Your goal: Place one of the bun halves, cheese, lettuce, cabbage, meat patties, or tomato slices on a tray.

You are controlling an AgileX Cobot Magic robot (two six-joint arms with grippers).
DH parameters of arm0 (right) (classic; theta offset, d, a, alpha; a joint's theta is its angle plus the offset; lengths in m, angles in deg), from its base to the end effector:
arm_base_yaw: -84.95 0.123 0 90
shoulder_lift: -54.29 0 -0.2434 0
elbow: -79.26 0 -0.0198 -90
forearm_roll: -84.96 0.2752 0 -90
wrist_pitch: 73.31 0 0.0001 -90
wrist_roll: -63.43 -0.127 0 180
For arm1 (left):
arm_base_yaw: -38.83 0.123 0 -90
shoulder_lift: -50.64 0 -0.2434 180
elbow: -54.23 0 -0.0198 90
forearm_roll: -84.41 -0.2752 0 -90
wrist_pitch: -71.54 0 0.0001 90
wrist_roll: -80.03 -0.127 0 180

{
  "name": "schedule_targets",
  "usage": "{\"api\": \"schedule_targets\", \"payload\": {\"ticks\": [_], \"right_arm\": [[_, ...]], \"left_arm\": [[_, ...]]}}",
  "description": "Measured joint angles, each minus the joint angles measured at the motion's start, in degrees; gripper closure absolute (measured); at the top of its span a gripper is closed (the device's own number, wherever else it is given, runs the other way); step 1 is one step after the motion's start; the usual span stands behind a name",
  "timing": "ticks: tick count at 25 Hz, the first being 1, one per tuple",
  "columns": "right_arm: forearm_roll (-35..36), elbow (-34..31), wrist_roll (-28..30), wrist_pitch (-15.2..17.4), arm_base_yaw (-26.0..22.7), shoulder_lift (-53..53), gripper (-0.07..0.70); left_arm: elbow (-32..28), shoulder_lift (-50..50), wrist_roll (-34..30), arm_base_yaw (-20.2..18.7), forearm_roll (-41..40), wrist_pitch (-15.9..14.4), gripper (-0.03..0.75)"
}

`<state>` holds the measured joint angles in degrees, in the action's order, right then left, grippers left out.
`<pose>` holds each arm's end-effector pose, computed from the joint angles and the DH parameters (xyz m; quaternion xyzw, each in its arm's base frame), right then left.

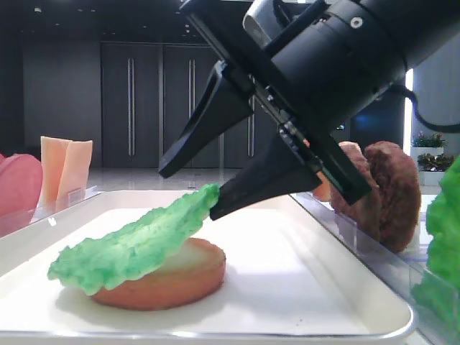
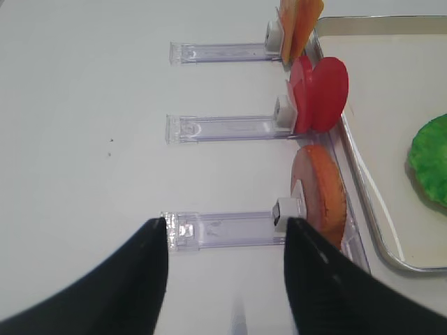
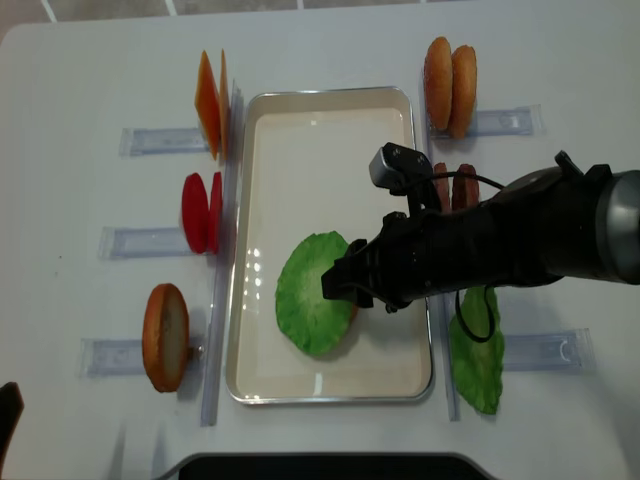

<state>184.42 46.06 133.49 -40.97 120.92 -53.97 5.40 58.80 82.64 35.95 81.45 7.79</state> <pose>0.2348 0.2533 0.0743 -0.1416 0.8849 0.4127 0.1631 0.0883 0.0015 0.2592 0.0005 0.8689 0.0021 0.4949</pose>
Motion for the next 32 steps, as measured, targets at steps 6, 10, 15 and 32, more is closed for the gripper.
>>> {"api": "schedule_targets", "payload": {"ticks": [6,10,15,32], "right_arm": [[-6.83,0.00,-5.17,-5.36,0.00,5.04,0.293],[-14.41,0.00,-11.08,-7.87,0.00,7.75,0.293],[-22.10,0.00,-17.92,-8.60,0.00,11.73,0.293],[-106.84,0.62,-88.56,21.99,-0.22,31.59,0.293]], "left_arm": [[0.00,0.00,0.00,0.00,0.00,0.00,0.307],[0.00,0.00,0.00,0.00,0.00,0.00,0.307],[0.00,0.00,0.00,0.00,0.00,0.00,0.307],[0.00,0.00,0.00,0.00,0.00,0.00,0.307]]}}
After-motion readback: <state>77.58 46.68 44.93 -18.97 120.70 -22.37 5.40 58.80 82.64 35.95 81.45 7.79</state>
